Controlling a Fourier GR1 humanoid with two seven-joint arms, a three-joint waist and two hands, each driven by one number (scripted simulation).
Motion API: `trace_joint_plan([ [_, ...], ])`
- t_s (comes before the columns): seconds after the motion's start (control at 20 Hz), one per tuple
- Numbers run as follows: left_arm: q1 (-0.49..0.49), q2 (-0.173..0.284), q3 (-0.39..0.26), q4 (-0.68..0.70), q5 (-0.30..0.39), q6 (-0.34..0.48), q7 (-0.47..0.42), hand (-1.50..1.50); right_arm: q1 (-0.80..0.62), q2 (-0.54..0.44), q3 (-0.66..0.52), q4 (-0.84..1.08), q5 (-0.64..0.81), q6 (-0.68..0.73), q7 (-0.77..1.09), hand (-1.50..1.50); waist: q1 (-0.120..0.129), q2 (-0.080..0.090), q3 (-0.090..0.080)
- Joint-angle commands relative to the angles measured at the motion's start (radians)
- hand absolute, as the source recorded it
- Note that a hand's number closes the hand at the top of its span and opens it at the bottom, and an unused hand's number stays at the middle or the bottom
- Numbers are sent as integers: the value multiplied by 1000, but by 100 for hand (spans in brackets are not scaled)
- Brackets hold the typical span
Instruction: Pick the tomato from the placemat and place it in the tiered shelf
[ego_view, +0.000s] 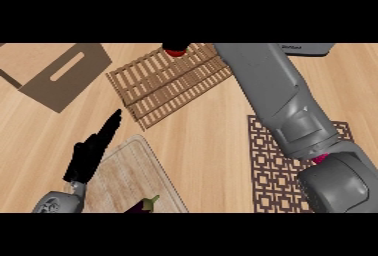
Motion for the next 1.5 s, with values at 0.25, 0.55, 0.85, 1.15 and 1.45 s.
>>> trace_joint_plan([
  [0.25, -1, -24, -10, 40, -19, 13, 18, 0, -39, 18, -231, 8, -220, -95, -89, -150, -5, 1, -4],
  [0.55, 17, -24, -3, 41, -24, 21, 15, 0, -37, -73, -298, -31, -238, -320, -141, -150, -28, -7, -4],
  [0.85, 27, -40, 0, 19, -17, 28, 27, 0, 29, -259, -349, -2, -244, -380, -135, -150, -41, -8, -3],
  [1.15, 55, -13, 19, -4, -9, 3, 26, 0, 120, -462, -359, 23, -264, -173, -139, -150, -54, -17, -2],
  [1.45, 37, 9, 45, -6, 7, -27, 49, 0, 227, -550, -348, 44, -268, 8, -287, -150, -47, -15, -1],
])
